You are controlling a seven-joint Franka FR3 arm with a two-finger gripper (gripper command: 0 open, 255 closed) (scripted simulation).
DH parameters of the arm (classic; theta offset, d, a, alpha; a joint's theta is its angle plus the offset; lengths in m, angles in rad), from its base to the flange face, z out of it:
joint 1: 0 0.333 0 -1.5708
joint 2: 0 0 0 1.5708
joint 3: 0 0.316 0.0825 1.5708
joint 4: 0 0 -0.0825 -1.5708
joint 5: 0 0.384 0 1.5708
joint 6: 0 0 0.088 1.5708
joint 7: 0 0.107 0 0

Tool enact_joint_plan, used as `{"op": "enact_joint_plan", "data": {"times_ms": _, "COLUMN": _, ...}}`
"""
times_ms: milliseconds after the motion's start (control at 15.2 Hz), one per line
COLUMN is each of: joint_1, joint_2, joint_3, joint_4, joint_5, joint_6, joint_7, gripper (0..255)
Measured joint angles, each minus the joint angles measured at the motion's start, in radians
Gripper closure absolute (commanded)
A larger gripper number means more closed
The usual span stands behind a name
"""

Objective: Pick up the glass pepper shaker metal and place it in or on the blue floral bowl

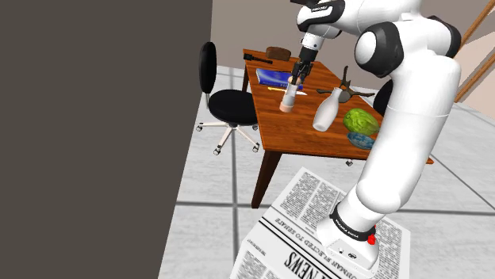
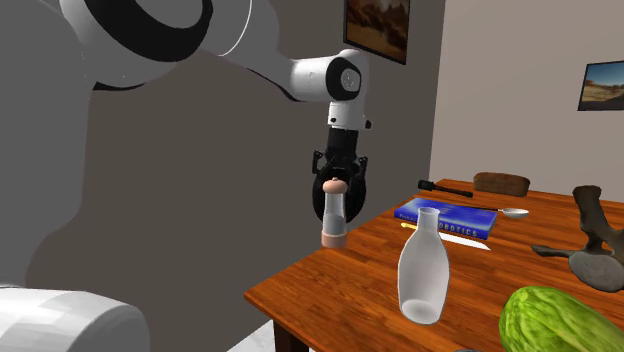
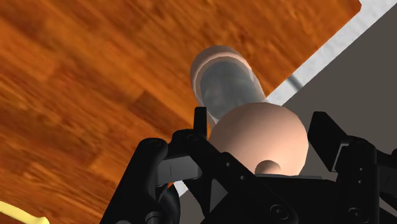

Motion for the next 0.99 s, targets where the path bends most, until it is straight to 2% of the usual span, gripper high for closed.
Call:
{"op": "enact_joint_plan", "data": {"times_ms": 264, "joint_1": -0.006, "joint_2": -0.011, "joint_3": -0.006, "joint_4": 0.036, "joint_5": -0.007, "joint_6": -0.046, "joint_7": -0.001, "gripper": 255}}
{"op": "enact_joint_plan", "data": {"times_ms": 990, "joint_1": -0.077, "joint_2": -0.185, "joint_3": -0.094, "joint_4": -0.105, "joint_5": -0.117, "joint_6": -0.062, "joint_7": -0.153, "gripper": 255}}
